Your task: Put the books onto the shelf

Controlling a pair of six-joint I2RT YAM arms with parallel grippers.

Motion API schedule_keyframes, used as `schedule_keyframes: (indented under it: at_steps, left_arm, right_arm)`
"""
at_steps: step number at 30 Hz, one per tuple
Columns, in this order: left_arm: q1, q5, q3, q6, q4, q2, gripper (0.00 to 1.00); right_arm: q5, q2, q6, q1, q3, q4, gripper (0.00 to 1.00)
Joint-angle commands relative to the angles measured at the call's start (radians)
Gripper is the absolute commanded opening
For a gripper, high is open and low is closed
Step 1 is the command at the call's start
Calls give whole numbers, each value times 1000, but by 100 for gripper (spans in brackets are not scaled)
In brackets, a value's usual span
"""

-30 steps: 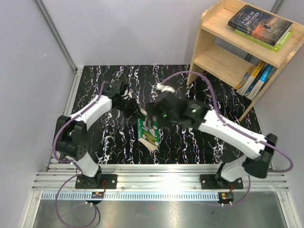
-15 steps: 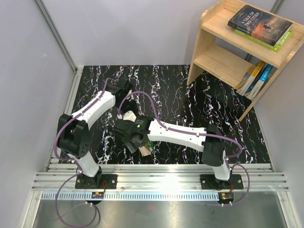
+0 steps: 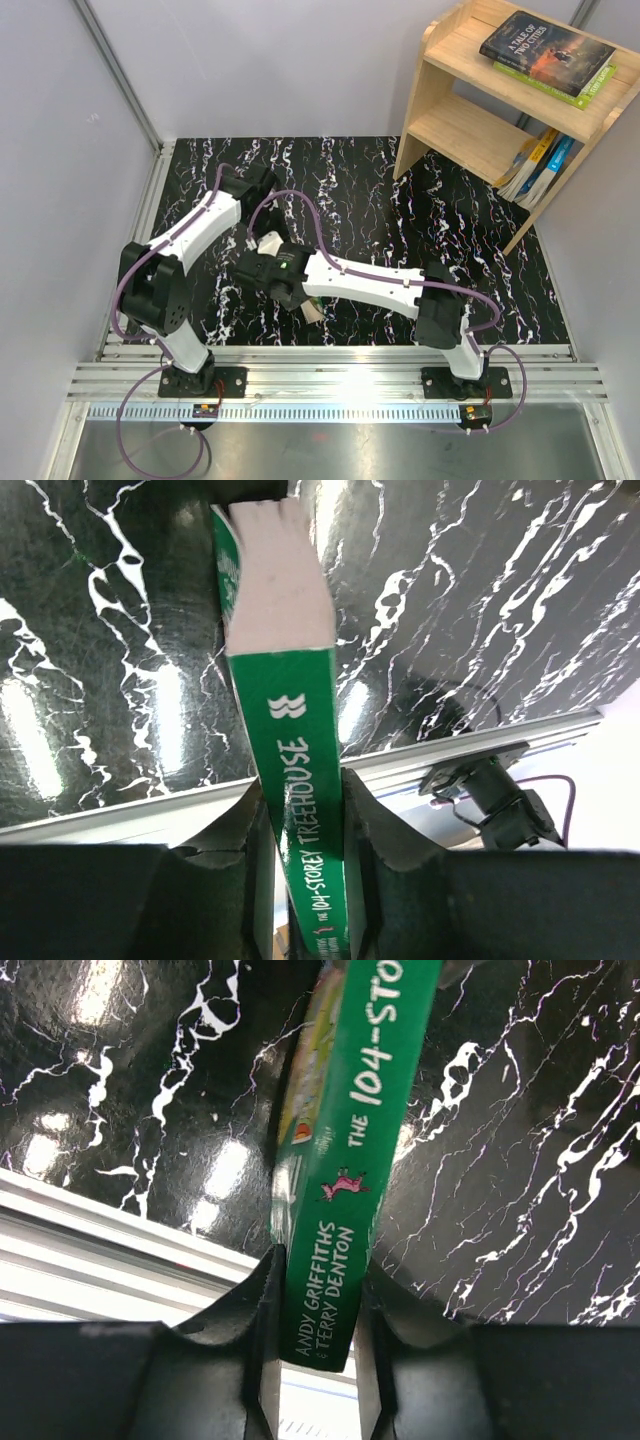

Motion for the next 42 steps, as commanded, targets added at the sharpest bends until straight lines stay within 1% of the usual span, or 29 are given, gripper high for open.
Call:
schedule_keyframes:
  at_steps: [1, 4, 5, 6, 8, 9, 10, 11, 12, 13, 14, 15, 16, 17, 18, 20, 24, 27, 28, 30, 31, 32, 34, 36, 39, 42]
  left_arm:
    - [-18, 76, 66, 54, -18, -52, 0]
    - [-23, 73, 92, 68, -19, -58, 0]
    - [-23, 67, 95, 72, -19, -60, 2]
    - [-25, 58, 98, 83, -22, -69, 7]
    - [-23, -11, 101, 97, -58, -81, 14]
    - [-22, -30, 95, 110, -64, -90, 21]
    - [-22, -60, 85, 114, -73, -118, 35]
    - [-18, -73, 57, 115, -73, -135, 39]
    - [-11, -84, 39, 117, -70, -151, 45]
    - [-8, -106, 22, 115, -68, -194, 56]
    - [-6, -123, -6, 114, -70, -213, 61]
    - [0, -130, -18, 114, -71, -234, 66]
    - [-2, -136, -29, 115, -75, -253, 74]
    - [-2, -145, -41, 117, -79, -288, 86]
    - [1, -150, -61, 126, -81, -302, 91]
    - [5, -171, -76, 134, -101, -337, 99]
    - [29, -193, -89, 173, -134, -375, 99]
    - [43, -185, -90, 204, -154, -392, 99]
    - [44, -180, -99, 209, -160, -405, 99]
    - [46, -176, -110, 219, -162, -420, 99]
    - [46, -173, -116, 222, -165, -429, 99]
    - [44, -173, -126, 224, -168, -434, 99]
    - [44, -168, -133, 233, -171, -440, 99]
    - [44, -165, -135, 238, -174, -443, 99]
    - [46, -162, -132, 239, -176, -438, 98]
    - [44, -157, -136, 239, -171, -442, 98]
  right_arm:
    - [5, 0, -19, -3, 21, -19, 0]
    - [22, -27, 7, -3, -14, -22, 0]
    - [36, -39, 13, -4, -32, -25, 0]
    - [68, -61, 21, -6, -43, -33, 0]
    - [87, -92, 45, -32, -69, -48, 0]
    - [88, -139, 56, -53, -118, -45, 0]
    - [88, -167, 77, -71, -147, -30, 0]
    - [84, -200, 87, -120, -213, -16, 0]
    - [84, -272, 97, -147, -245, -4, 0]
    - [87, -308, 116, -171, -273, 14, 0]
    - [90, -343, 122, -229, -296, 18, 0]
    - [112, -401, 124, -249, -327, 22, 0]
    - [132, -423, 115, -269, -329, 16, 0]
    - [155, -438, 110, -283, -325, 4, 0]
    - [204, -451, 105, -309, -300, -11, 0]
    - [243, -449, 84, -331, -245, -62, 0]
    - [333, -437, 65, -389, -162, -97, 0]
    - [416, -412, 107, -452, -82, -163, 0]
    - [432, -409, 117, -487, -63, -175, 0]
    - [467, -406, 119, -519, -14, -177, 0]
    - [478, -406, 143, -536, 4, -189, 0]
    - [485, -406, 145, -576, 38, -189, 0]
    - [504, -415, 148, -610, 63, -183, 0]
    - [513, -429, 144, -670, 86, -173, 0]
    - [505, -446, 115, -748, 106, -134, 0]
    - [504, -457, 78, -797, 113, -94, 0]
